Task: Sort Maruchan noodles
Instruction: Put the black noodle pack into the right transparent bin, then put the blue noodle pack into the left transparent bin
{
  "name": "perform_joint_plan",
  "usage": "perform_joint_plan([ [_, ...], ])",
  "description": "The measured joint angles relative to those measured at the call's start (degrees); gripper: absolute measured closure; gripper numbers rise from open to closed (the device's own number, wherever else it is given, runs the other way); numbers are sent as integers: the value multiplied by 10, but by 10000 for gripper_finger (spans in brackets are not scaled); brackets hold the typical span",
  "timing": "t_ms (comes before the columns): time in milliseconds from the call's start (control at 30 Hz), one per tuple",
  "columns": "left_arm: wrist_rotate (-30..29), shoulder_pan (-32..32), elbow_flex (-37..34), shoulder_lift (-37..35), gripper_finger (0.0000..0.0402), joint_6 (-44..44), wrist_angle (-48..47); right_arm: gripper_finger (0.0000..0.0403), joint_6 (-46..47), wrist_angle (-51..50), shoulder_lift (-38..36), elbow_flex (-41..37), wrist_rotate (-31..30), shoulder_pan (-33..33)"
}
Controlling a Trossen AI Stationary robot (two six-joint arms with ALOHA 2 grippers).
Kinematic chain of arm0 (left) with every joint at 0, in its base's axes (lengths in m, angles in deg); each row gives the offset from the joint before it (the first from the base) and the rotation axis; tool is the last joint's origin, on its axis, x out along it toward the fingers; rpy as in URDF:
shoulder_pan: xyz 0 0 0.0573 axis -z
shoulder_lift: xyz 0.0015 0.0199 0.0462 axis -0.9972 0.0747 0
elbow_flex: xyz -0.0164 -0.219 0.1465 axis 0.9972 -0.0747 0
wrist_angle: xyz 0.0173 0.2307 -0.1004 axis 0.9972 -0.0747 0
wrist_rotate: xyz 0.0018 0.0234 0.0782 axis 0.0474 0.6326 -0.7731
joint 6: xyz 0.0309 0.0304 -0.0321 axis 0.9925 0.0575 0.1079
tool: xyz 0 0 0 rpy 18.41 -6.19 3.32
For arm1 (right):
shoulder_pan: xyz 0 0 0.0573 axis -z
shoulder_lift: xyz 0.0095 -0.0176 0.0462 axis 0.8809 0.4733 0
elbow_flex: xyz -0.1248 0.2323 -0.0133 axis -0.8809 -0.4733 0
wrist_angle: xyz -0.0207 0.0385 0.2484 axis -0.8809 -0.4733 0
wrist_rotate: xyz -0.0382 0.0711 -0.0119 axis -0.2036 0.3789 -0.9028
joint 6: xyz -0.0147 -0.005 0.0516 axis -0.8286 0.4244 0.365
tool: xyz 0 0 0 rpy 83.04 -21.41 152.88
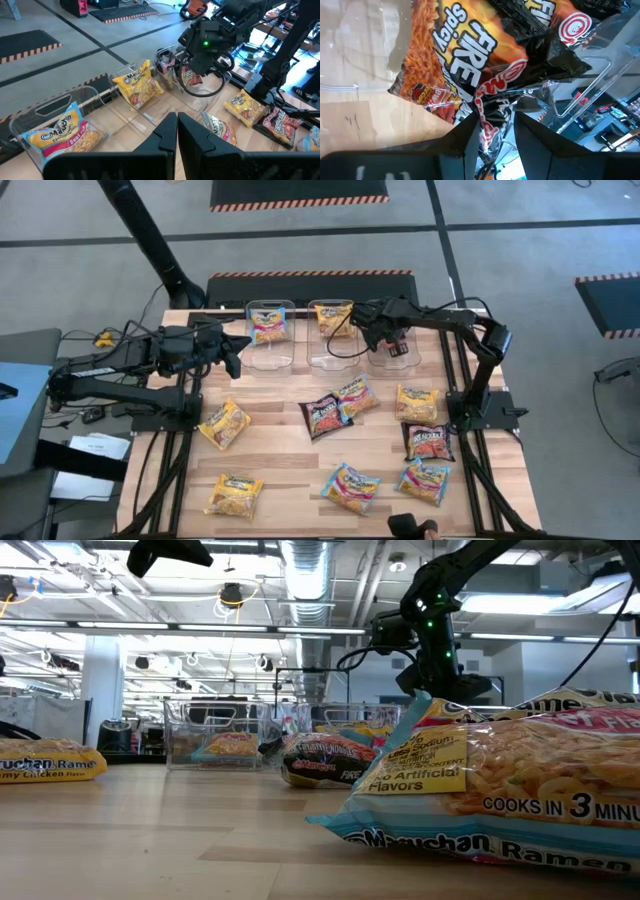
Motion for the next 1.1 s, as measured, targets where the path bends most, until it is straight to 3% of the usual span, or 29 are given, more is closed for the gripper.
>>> perform_joint_plan([
  [767, -33, 0, 0, 0, 398, 51, -2, 258, 37, -14, -5, 0, 3, 0],
  [1100, -62, 0, 0, 0, 320, 55, -7, 258, 58, -12, -43, 0, 3, -3],
])
